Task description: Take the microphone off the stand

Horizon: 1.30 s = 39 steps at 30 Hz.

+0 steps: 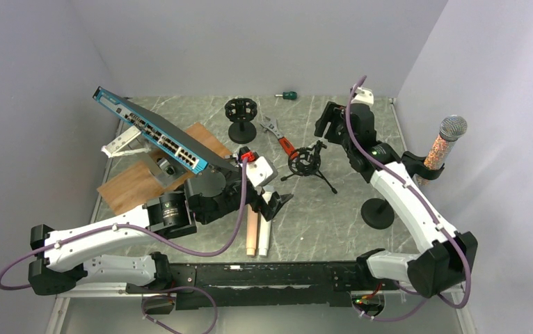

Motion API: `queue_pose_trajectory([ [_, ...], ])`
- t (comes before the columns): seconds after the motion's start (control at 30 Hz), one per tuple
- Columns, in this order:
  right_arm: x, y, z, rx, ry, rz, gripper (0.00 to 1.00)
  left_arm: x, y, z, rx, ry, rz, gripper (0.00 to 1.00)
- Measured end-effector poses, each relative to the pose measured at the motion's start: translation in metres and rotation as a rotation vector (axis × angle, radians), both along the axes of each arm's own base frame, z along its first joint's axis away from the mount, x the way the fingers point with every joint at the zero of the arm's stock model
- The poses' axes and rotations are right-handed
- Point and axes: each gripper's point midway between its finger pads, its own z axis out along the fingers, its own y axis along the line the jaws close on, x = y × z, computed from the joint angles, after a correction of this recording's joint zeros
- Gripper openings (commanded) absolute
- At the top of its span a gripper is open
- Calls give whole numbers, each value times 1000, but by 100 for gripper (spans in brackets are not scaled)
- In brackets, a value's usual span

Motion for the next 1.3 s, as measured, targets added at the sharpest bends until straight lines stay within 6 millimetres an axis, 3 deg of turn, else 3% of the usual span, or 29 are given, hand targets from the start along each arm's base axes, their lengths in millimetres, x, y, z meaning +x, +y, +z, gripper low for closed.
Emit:
queue_pose_trajectory([
  [0.13,-21,-3,0,25,6,12,71,0,0,0,1,-3,1,97],
  [0.27,-48,-19,-24,-9,71,-17,69,-1,0,0,1,-4,-1,96],
  [0.47,-80,-35,-72,-80,212,-34,67,-3,-1,0,1,-3,-6,96],
  [0.7,-105,-23,-154,-61,402,37,59,-3,-3,-3,9,-1,-8,96],
  [0.93,-94,-22,-215,-56,515,15,59,-2,-10,-14,39,9,-9,96],
  [1.3,-59,-37,-239,31,459,-35,59,-1,-8,-10,36,-5,-7,96],
])
